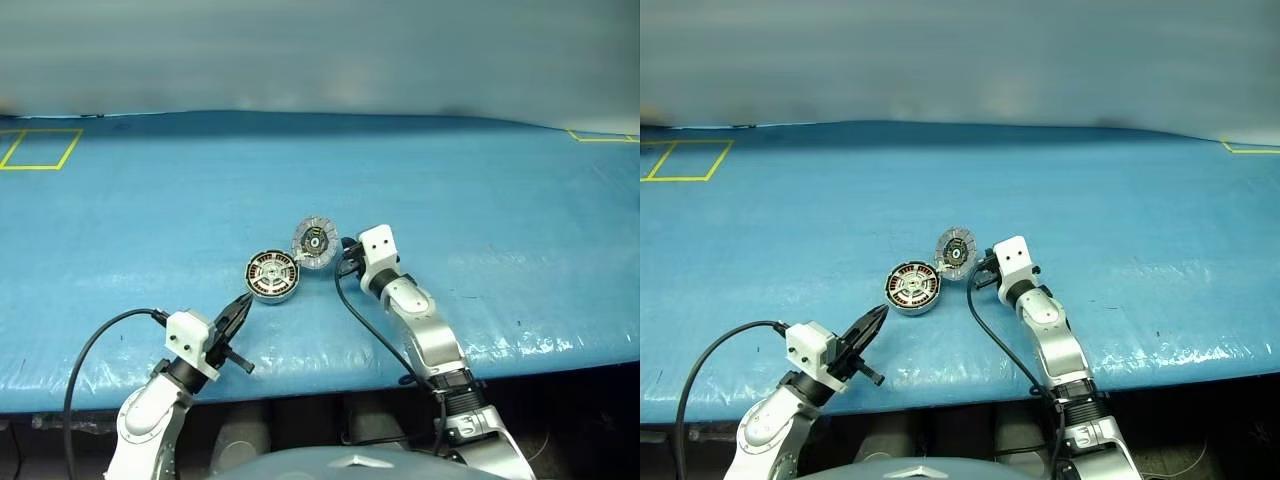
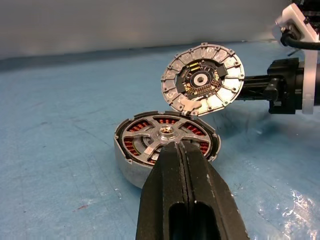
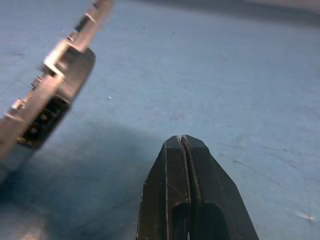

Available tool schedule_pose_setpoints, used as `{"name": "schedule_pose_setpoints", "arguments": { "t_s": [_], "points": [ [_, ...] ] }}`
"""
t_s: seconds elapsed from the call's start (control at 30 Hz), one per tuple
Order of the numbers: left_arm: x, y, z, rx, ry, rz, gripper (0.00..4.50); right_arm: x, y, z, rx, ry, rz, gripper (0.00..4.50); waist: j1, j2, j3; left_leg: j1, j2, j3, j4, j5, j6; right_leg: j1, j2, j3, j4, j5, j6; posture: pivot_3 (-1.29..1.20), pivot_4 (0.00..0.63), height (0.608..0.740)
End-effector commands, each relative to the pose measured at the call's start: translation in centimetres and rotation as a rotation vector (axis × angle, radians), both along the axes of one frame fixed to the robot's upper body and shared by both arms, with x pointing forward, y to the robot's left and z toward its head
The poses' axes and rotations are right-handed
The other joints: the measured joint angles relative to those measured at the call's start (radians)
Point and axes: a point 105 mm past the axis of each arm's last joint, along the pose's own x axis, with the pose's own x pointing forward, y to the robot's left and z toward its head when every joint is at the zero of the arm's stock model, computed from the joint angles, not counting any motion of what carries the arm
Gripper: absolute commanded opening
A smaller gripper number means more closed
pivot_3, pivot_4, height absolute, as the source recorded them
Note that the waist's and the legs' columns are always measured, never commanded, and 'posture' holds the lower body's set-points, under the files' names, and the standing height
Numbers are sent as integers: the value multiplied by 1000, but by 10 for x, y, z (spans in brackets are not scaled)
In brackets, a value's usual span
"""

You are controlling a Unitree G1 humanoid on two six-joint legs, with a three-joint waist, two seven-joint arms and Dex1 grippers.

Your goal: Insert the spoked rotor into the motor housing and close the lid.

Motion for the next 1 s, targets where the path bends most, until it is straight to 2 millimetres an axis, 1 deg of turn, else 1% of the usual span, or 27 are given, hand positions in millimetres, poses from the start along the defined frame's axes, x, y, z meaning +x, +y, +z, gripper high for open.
{"name": "schedule_pose_setpoints", "arguments": {
  "t_s": [0.03,0.1,0.17,0.23,0.27,0.43,0.57,0.73,0.9,0.97,1.0],
  "points": [
    [1,1,4,-16,-31,13,0,-5,28,25,46,-80,109,51,-2,0,0,0,0,0,0,0,0,0,0,0,0,0,0,0,150,740],
    [1,3,3,-18,-32,20,0,-12,43,34,64,-98,161,51,-4,1,0,0,0,0,0,0,0,0,0,0,0,0,0,0,150,740],
    [1,4,3,-15,-36,22,0,-17,53,40,77,-106,191,51,-6,1,1,-1,1,0,0,0,0,-1,0,0,0,0,0,0,150,740],
    [1,6,2,-11,-47,31,0,-25,68,47,83,-121,233,51,-8,1,1,-1,1,0,0,0,0,-1,0,0,0,0,0,0,150,740],
    [1,7,2,-13,-49,36,0,-28,76,49,79,-123,248,51,-9,1,1,-1,1,0,0,0,0,-1,0,0,0,0,0,0,150,740],
    [2,6,1,-12,-48,27,0,-40,97,48,44,-123,310,51,-10,1,1,-1,2,0,-1,0,0,-2,0,-1,-1,0,0,0,150,740],
    [2,4,0,-13,-46,26,0,-43,107,44,41,-115,333,51,-9,1,1,-3,2,0,-1,0,0,-4,-1,-1,-4,0,0,0,150,740],
    [3,3,-1,-9,-43,25,0,-42,114,37,72,-79,334,51,-9,1,1,-5,2,0,-2,0,0,-5,-1,-1,-5,1,0,0,150,740],
    [4,1,0,-12,-46,24,0,-36,113,22,75,-14,303,51,-10,1,1,-5,2,1,-3,0,0,-5,0,-1,-5,1,-1,0,150,740],
    [4,1,0,-12,-47,23,0,-36,111,22,87,0,304,51,-10,1,1,-5,2,1,-3,0,0,-5,0,-1,-5,1,0,0,150,740],
    [5,1,1,-12,-48,23,0,-38,110,26,94,-7,322,51,-10,1,1,-5,2,1,-3,0,0,-5,0,-1,-5,0,0,0,150,740]
  ]
}}
